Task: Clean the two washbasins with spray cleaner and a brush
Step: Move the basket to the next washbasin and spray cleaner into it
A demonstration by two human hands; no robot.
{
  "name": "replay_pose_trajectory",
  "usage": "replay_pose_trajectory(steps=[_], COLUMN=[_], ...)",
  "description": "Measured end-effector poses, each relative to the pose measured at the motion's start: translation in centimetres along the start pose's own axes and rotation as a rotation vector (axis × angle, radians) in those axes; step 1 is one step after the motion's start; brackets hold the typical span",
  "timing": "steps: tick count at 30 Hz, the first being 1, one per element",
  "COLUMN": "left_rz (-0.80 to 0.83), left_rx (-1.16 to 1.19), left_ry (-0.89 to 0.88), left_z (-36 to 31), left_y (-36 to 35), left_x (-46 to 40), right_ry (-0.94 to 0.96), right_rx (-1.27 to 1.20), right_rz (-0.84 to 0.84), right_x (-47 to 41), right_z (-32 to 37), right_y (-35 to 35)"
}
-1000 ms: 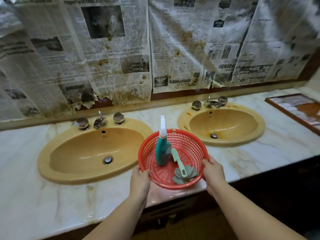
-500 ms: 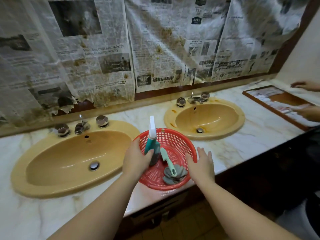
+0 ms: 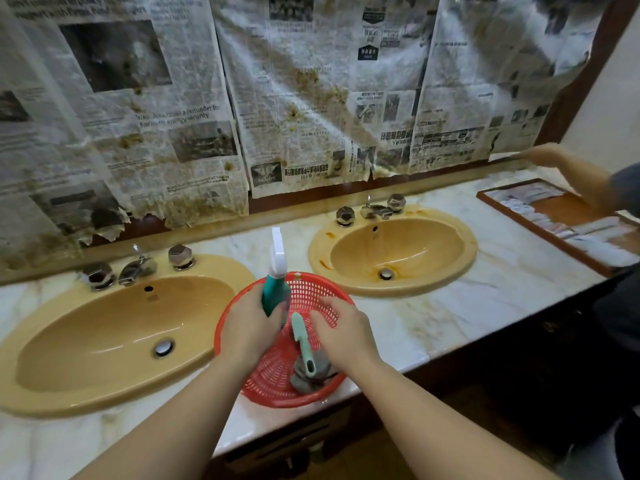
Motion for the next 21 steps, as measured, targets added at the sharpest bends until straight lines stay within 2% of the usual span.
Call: replay_pose_trajectory(steps=[4,9,12,17,21], left_rz=[-0.094,-0.053,-0.007,0.097,0.227], left_rx=[-0.036,-0.022,-0.061,-0.098,0.101], left_ry=[-0.054,-0.078,-0.069,-0.004,0.043], left_z=[-7.1,-14.4,-18.2,-20.7,-21.5], left_y=[0.6,-3.8,-8.0,-14.4,-19.1], left_x=[-1.2,-1.8,-1.3,-0.5,-0.5], right_ry=[0.05,0.069,0.064,-0.03,-0.111], right_rx=[-0.216,-0.396,-0.367,-0.293,-0.276], right_rz=[0.04,0.049,0.028,0.045,0.037], right_x=[-2.8,-7.4,-9.9,-12.0,-13.6], right_z=[0.6,0.1,-1.9,-5.9,-9.5], right_y=[2.5,8.4,13.0,16.4,17.5])
Point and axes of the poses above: each hand's wrist, its own x-axis away from the middle knuckle, its own y-axis out of the back of the hand, z = x × y, the point moved 7 cm from there along -x, towards the middle knuckle, and after that the axes turned 2 degrees about z, right-handed, at the moved point
